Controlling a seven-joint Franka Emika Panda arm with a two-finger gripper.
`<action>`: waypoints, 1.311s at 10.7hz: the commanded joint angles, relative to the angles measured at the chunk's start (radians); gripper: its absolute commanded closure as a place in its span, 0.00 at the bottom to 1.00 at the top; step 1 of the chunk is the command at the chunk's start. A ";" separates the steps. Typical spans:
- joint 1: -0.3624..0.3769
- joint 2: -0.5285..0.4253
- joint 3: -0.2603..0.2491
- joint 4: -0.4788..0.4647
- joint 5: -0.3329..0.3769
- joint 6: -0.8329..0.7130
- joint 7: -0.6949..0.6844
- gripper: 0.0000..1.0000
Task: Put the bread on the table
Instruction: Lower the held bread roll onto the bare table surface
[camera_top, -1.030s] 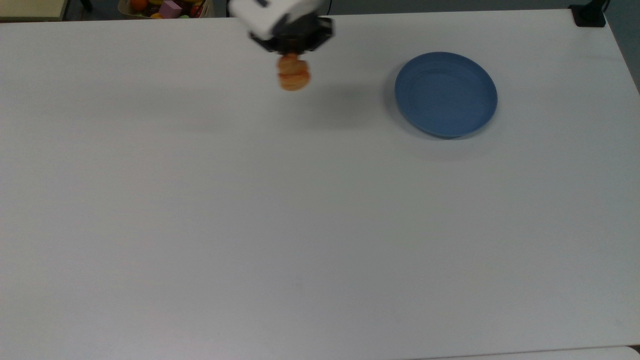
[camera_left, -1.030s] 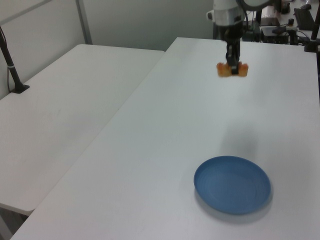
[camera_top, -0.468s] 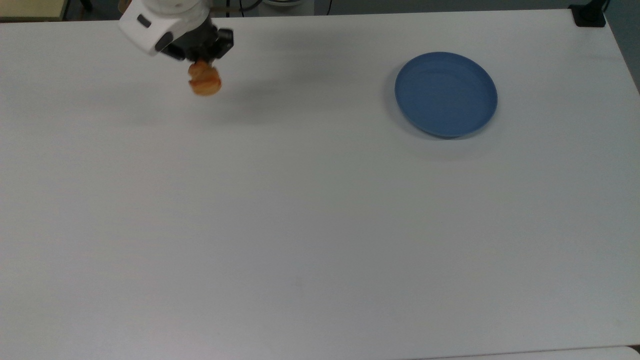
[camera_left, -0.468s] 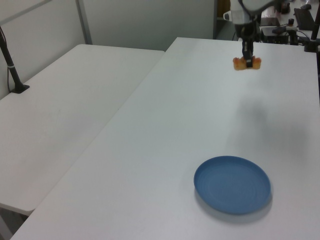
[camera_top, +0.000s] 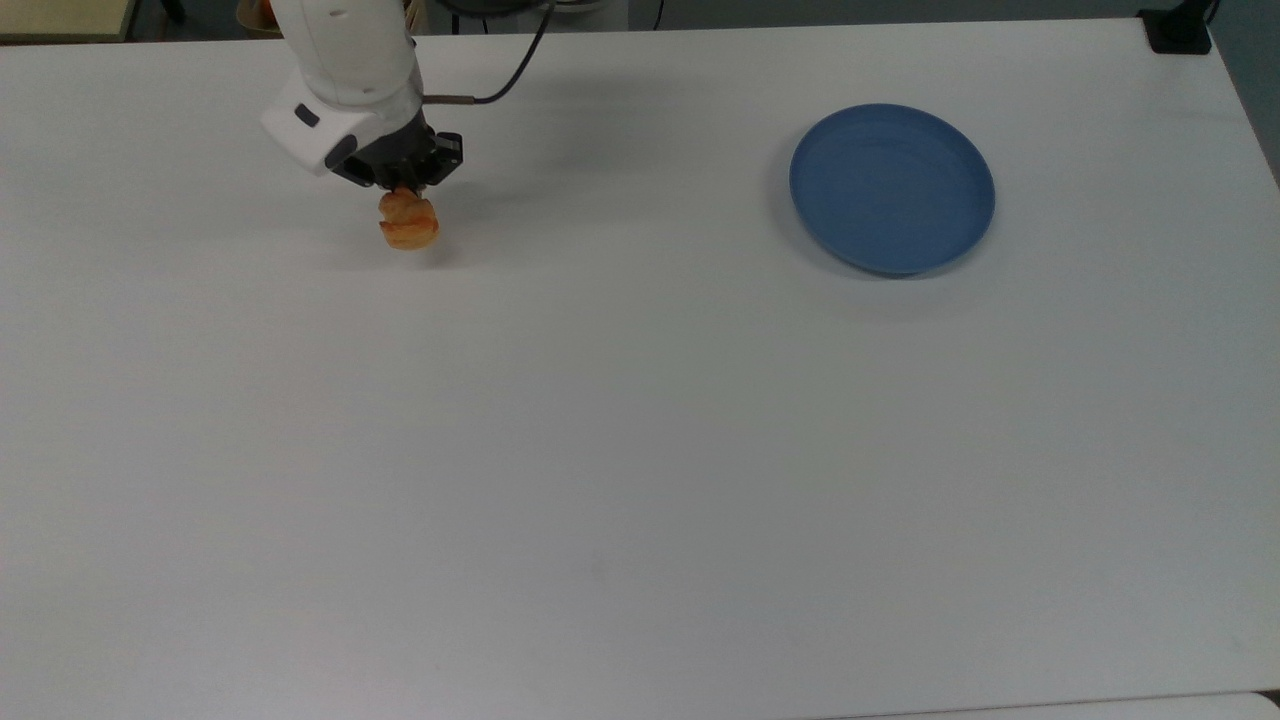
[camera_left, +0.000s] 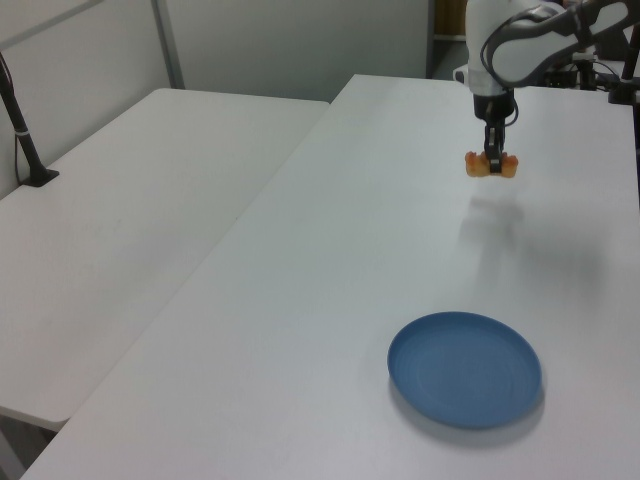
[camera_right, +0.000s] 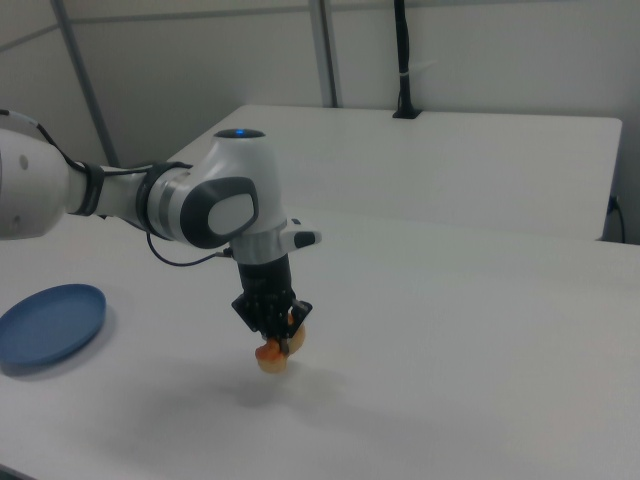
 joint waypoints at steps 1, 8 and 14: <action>-0.001 0.049 0.031 -0.033 0.006 0.085 0.004 0.79; -0.002 0.114 0.054 -0.027 -0.005 0.096 0.037 0.14; -0.002 0.099 0.054 -0.021 -0.031 0.081 0.040 0.00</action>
